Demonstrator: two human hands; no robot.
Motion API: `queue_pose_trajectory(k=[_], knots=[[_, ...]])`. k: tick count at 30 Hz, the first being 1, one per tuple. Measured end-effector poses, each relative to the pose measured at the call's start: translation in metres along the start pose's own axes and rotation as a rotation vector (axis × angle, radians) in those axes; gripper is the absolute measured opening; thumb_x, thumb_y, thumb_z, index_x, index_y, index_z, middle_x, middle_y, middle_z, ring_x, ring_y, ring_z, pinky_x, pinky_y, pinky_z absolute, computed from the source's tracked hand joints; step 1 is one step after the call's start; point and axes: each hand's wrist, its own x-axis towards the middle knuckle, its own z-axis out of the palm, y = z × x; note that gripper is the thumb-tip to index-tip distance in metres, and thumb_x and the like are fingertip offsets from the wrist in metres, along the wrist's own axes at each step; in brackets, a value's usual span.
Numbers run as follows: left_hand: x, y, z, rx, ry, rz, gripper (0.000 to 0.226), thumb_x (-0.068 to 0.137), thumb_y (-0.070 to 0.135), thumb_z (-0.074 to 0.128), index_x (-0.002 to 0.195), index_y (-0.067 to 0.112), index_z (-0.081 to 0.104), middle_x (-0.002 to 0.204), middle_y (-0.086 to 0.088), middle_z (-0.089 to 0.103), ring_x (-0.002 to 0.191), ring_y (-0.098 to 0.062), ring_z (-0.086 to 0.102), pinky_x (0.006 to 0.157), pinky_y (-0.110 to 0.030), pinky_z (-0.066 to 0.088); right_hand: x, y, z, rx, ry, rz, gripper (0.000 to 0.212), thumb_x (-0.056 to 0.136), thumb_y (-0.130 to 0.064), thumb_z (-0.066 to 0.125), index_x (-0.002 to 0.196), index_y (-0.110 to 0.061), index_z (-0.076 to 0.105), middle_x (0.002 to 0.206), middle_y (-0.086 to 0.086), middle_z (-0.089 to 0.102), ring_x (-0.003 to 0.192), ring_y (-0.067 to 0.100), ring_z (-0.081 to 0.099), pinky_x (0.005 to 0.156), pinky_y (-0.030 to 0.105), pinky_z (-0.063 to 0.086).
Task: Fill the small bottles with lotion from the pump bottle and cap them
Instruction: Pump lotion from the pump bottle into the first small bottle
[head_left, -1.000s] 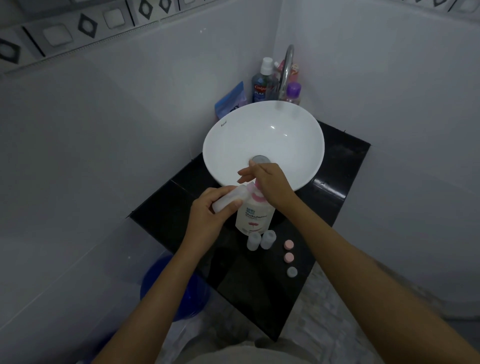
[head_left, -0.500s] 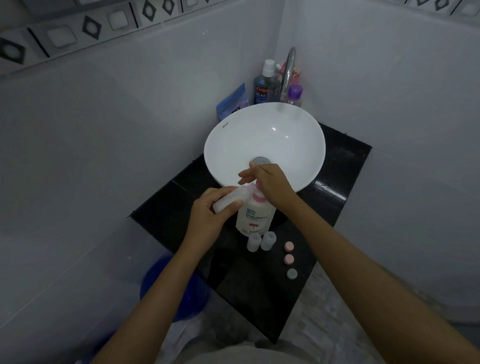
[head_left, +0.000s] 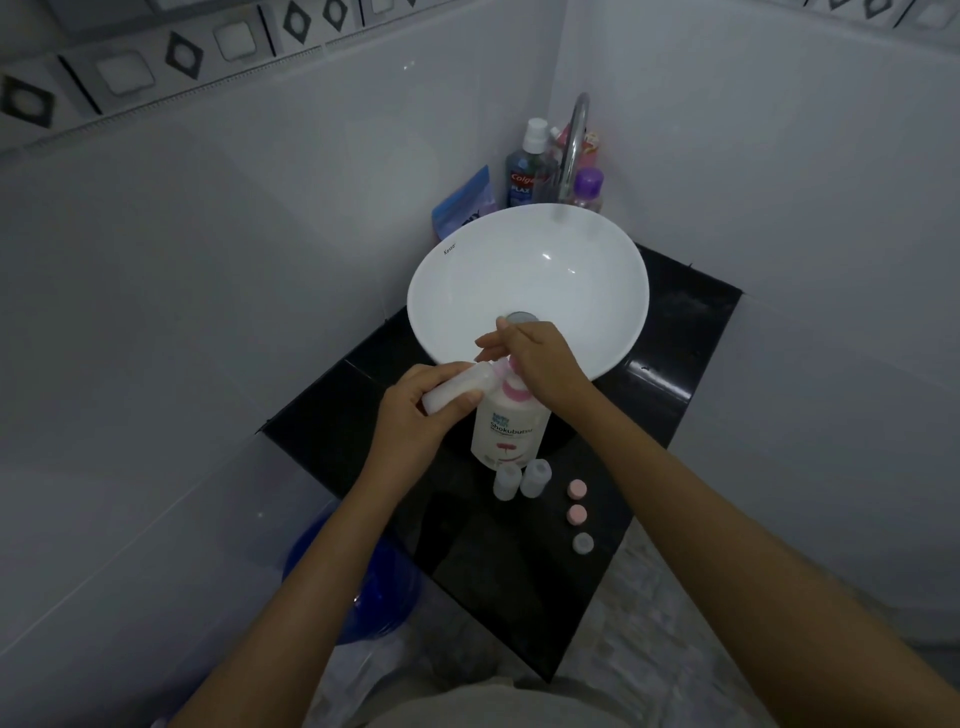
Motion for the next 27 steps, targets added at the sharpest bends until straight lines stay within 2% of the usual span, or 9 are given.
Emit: queue_pose_trajectory(k=[4, 10, 13, 19, 20, 23, 24, 25, 27], knots=[[-0.001, -0.006, 0.001, 0.002, -0.005, -0.017, 0.027, 0.082, 0.014, 0.069, 0.107, 0.025, 0.064, 0.106, -0.002, 0.061, 0.09, 0.009, 0.059, 0.074, -0.008, 0.048, 0.0, 0.008, 0.004, -0.027, 0.001, 0.018, 0.041, 0.1, -0.025, 0.035, 0.098, -0.003, 0.07, 0.084, 0.004, 0.069, 0.076, 0.002, 0.061, 0.064, 0.003, 0.043], [-0.003, -0.008, 0.002, -0.002, -0.004, -0.043, 0.03, 0.083, 0.014, 0.068, 0.112, 0.017, 0.064, 0.107, -0.003, 0.061, 0.089, 0.008, 0.06, 0.073, -0.008, 0.049, -0.001, 0.007, 0.003, -0.036, -0.032, 0.04, 0.04, 0.099, -0.028, 0.039, 0.099, -0.003, 0.07, 0.088, 0.006, 0.07, 0.086, 0.015, 0.064, 0.074, 0.021, 0.046], [-0.001, -0.004, 0.0, -0.017, -0.007, -0.018, 0.029, 0.083, 0.013, 0.068, 0.112, 0.017, 0.064, 0.105, -0.002, 0.06, 0.089, 0.009, 0.059, 0.074, -0.009, 0.05, 0.0, -0.004, -0.003, -0.037, -0.058, 0.016, 0.041, 0.099, -0.031, 0.04, 0.101, -0.003, 0.07, 0.087, 0.006, 0.07, 0.081, 0.007, 0.063, 0.073, 0.013, 0.045], [0.0, -0.003, 0.0, -0.029, -0.017, -0.018, 0.027, 0.083, 0.014, 0.068, 0.109, 0.021, 0.064, 0.104, 0.0, 0.061, 0.09, 0.009, 0.059, 0.073, -0.009, 0.049, -0.002, -0.003, 0.001, -0.065, -0.013, 0.008, 0.041, 0.1, -0.025, 0.036, 0.102, -0.001, 0.069, 0.091, 0.01, 0.071, 0.077, 0.004, 0.062, 0.069, 0.006, 0.045], [0.0, -0.004, 0.0, -0.024, -0.018, -0.02, 0.027, 0.083, 0.014, 0.068, 0.109, 0.023, 0.064, 0.104, 0.0, 0.06, 0.09, 0.009, 0.059, 0.074, -0.009, 0.049, -0.002, -0.003, 0.002, -0.071, -0.012, 0.009, 0.041, 0.1, -0.024, 0.035, 0.102, -0.001, 0.069, 0.095, 0.013, 0.071, 0.078, 0.007, 0.063, 0.072, 0.011, 0.047], [0.0, -0.006, 0.0, -0.014, -0.028, -0.02, 0.027, 0.083, 0.013, 0.068, 0.106, 0.026, 0.064, 0.104, -0.001, 0.061, 0.089, 0.01, 0.059, 0.074, -0.008, 0.049, -0.005, -0.001, 0.004, -0.083, -0.036, 0.059, 0.043, 0.1, -0.027, 0.033, 0.1, -0.003, 0.069, 0.105, 0.024, 0.068, 0.092, 0.035, 0.063, 0.085, 0.043, 0.05], [0.001, -0.007, 0.0, -0.01, -0.032, -0.019, 0.026, 0.083, 0.013, 0.068, 0.105, 0.026, 0.064, 0.104, -0.001, 0.061, 0.089, 0.01, 0.059, 0.074, -0.008, 0.049, -0.005, -0.001, 0.005, -0.089, -0.041, 0.074, 0.043, 0.1, -0.028, 0.033, 0.099, -0.004, 0.069, 0.106, 0.026, 0.067, 0.097, 0.04, 0.061, 0.089, 0.049, 0.048], [0.001, -0.008, -0.001, -0.004, -0.037, -0.018, 0.026, 0.082, 0.014, 0.069, 0.105, 0.026, 0.064, 0.104, -0.002, 0.061, 0.089, 0.009, 0.059, 0.074, -0.008, 0.048, -0.006, 0.0, 0.005, -0.102, -0.039, 0.063, 0.043, 0.1, -0.028, 0.033, 0.1, -0.004, 0.069, 0.105, 0.024, 0.068, 0.099, 0.04, 0.061, 0.091, 0.048, 0.048], [0.001, -0.008, -0.003, 0.025, -0.047, -0.006, 0.027, 0.082, 0.014, 0.069, 0.107, 0.023, 0.065, 0.105, -0.003, 0.061, 0.088, 0.01, 0.059, 0.074, -0.007, 0.047, -0.006, 0.0, 0.004, -0.152, -0.035, 0.012, 0.041, 0.101, -0.024, 0.033, 0.103, -0.003, 0.068, 0.102, 0.017, 0.07, 0.098, 0.032, 0.063, 0.091, 0.038, 0.048]])
